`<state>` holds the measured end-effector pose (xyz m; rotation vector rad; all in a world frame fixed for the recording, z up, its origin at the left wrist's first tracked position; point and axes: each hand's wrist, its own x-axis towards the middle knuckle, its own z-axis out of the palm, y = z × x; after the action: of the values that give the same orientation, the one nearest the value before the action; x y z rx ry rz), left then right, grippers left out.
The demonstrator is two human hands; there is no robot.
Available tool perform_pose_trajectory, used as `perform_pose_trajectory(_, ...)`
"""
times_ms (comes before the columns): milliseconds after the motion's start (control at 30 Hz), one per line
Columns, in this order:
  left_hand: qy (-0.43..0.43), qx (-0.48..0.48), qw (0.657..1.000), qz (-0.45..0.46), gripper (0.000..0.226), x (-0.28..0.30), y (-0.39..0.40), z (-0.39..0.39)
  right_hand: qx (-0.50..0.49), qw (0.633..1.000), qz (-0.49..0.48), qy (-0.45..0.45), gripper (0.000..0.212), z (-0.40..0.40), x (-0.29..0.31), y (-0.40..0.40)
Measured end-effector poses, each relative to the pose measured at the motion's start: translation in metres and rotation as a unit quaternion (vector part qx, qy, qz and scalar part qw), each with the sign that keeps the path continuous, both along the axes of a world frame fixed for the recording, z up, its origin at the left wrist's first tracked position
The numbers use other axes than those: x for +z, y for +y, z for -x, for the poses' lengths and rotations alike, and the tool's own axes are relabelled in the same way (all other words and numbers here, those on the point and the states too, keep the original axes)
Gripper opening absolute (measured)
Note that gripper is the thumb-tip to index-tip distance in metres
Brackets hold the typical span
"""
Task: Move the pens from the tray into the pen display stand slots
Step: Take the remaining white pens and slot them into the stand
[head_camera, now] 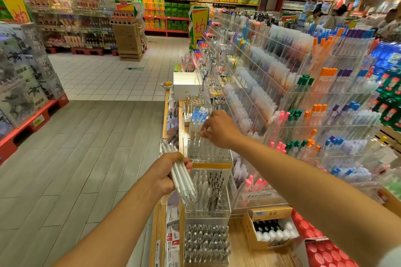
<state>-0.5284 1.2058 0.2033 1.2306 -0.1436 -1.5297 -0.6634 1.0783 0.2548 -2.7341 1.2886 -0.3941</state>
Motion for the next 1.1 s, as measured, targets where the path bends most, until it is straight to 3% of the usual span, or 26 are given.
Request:
perform_pose_trajectory(167,-0.003,-0.004,1.000,0.007,0.005,0.001,-0.004,0.000,-0.009,0.998,0.053,0.029,0.027,-0.007,0.000,0.006)
perform_pose_trajectory(267,0.004,-0.005,1.000,0.024,0.006,0.000,-0.005,0.001,0.002,0.998,0.060,-0.036,0.028,-0.012,0.000,0.015)
perform_pose_trajectory(333,0.020,-0.013,0.999,0.045,0.010,0.000,-0.005,0.002,0.034,0.995,-0.032,-0.087,0.021,-0.016,0.001,0.022)
perform_pose_trajectory(467,0.044,-0.050,0.993,0.092,0.018,0.003,-0.005,0.003,0.068,0.959,-0.268,-0.062,0.025,-0.021,0.000,0.033)
perform_pose_trajectory(667,0.031,-0.076,0.989,0.124,0.022,0.006,-0.002,0.004,0.046,0.899,-0.405,-0.161,0.023,-0.013,0.000,0.037)
perform_pose_trajectory(900,0.055,-0.084,0.986,0.132,0.030,0.005,0.000,0.006,0.028,0.889,-0.422,-0.176,0.019,-0.013,0.009,0.037)
perform_pose_trajectory(1000,0.039,-0.062,0.993,0.093,0.015,0.005,-0.002,0.006,0.012,0.886,-0.407,-0.222,0.023,-0.013,0.012,0.034)
perform_pose_trajectory(1100,0.019,-0.010,0.999,0.034,0.007,0.000,-0.006,0.004,-0.006,0.907,-0.327,-0.265,0.016,-0.011,0.019,0.025)
